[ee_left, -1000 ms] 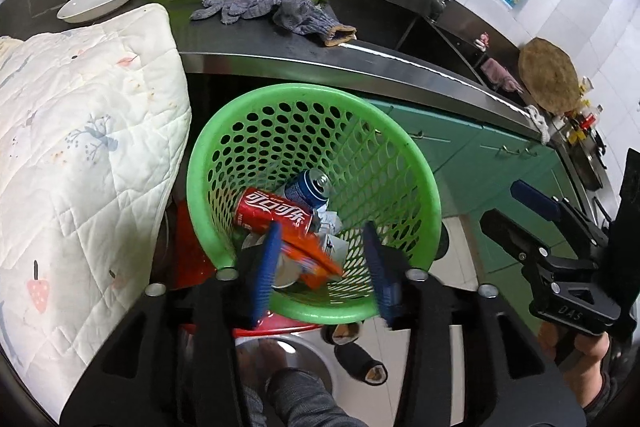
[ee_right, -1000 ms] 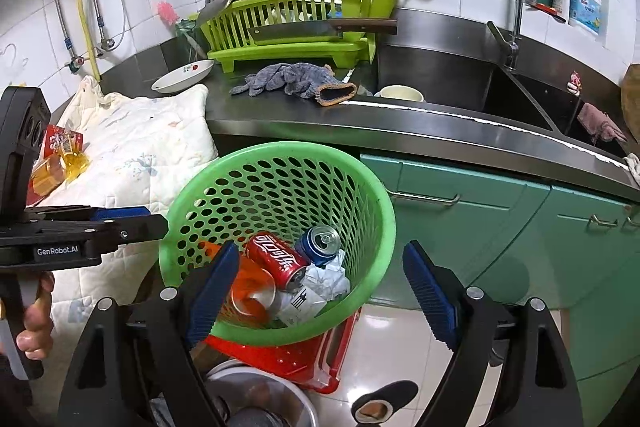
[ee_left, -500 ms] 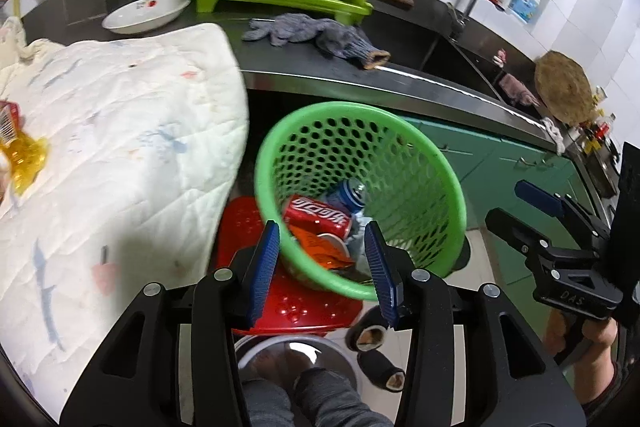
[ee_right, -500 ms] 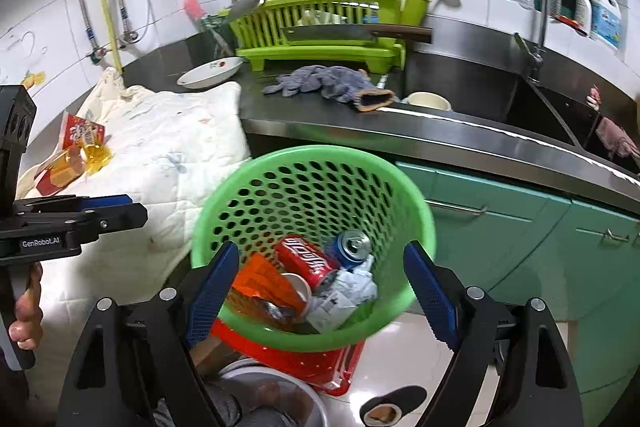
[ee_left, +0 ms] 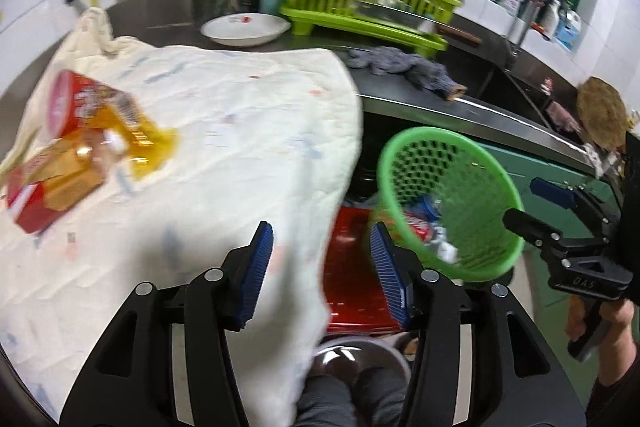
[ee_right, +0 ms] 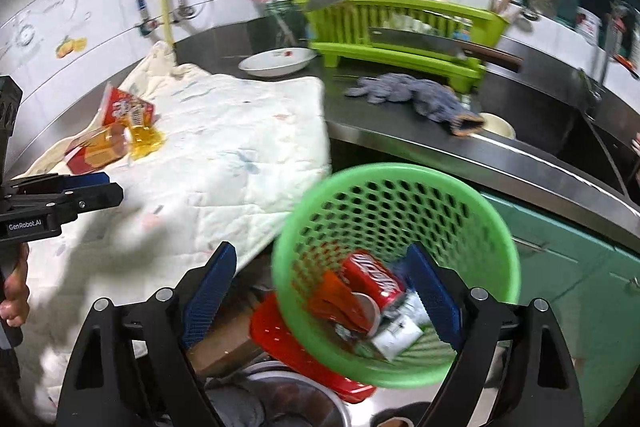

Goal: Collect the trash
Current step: 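Move both grippers back over the cloth toward the drink bottle and wrapper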

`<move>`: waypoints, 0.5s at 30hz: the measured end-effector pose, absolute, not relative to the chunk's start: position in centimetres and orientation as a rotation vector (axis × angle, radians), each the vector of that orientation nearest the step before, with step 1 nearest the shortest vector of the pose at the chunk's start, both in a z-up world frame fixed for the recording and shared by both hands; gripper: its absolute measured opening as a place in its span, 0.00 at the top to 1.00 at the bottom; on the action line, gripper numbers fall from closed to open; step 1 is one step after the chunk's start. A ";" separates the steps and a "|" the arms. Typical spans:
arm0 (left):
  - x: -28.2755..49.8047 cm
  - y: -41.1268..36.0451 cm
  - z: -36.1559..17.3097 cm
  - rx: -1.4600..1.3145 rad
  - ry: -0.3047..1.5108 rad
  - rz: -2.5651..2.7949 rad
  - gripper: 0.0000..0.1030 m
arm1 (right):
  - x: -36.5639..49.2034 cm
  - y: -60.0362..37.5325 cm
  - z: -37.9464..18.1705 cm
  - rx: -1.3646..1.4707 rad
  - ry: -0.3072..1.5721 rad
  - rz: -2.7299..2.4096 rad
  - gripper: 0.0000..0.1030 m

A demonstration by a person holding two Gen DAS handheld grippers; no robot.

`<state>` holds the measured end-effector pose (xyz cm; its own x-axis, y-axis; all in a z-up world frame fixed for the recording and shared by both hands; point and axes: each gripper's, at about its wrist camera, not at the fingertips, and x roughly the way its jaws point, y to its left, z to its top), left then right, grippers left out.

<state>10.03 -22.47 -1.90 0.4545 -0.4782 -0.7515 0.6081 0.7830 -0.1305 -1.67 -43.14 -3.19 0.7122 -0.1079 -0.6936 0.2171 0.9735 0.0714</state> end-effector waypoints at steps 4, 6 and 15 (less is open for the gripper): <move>11.5 -19.2 -1.5 0.175 0.863 -0.611 0.44 | 0.8 -40.7 -3.0 0.124 0.768 -0.120 0.18; 12.4 -17.2 -1.3 0.187 0.858 -0.580 0.41 | 1.8 -39.7 -3.0 0.109 0.773 -0.096 0.18; 16.8 -9.3 -0.5 0.267 0.814 -0.452 0.32 | 7.3 -34.5 -2.7 0.069 0.797 0.032 0.18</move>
